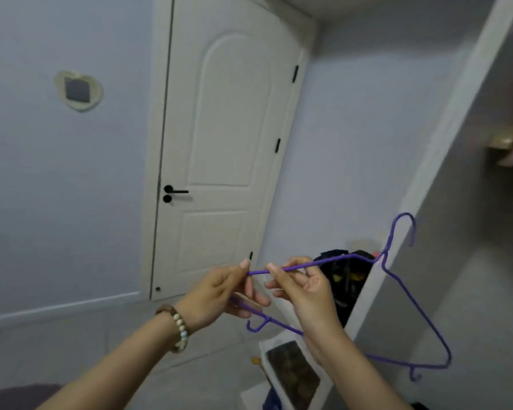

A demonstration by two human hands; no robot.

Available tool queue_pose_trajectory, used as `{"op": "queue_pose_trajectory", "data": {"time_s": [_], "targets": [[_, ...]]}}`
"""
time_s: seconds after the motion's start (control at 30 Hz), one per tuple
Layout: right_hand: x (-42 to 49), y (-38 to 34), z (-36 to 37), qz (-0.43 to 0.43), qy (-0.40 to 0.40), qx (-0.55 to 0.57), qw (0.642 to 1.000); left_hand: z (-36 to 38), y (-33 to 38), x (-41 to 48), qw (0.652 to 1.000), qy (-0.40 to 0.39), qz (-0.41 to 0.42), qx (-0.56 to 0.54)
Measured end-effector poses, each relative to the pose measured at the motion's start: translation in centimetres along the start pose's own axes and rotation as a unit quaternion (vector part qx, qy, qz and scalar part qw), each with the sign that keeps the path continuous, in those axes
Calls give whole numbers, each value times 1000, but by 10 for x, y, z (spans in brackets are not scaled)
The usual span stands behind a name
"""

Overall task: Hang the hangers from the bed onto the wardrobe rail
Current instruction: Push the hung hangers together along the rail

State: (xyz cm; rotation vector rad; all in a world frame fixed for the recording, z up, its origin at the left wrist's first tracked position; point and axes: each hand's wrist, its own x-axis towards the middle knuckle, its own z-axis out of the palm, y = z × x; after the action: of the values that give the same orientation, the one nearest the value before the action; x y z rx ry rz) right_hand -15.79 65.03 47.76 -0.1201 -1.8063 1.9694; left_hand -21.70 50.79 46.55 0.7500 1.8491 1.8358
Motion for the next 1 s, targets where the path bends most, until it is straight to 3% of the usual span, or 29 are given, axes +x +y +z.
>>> {"op": "queue_pose_trajectory", "data": {"time_s": [0.23, 0.5, 0.7, 1.0], "targets": [[6, -113, -137, -100, 99, -5, 990, 149, 95, 68, 991, -59, 122, 6], [26, -201, -265, -187, 174, -2, 967, 299, 163, 130, 972, -60, 227, -18], [53, -238, -337, -240, 280, 59, 928, 394, 193, 175, 967, -57, 243, -61], [83, -287, -428, -240, 331, 43, 912, 495, 227, 225, 958, -88, 239, -128]]}}
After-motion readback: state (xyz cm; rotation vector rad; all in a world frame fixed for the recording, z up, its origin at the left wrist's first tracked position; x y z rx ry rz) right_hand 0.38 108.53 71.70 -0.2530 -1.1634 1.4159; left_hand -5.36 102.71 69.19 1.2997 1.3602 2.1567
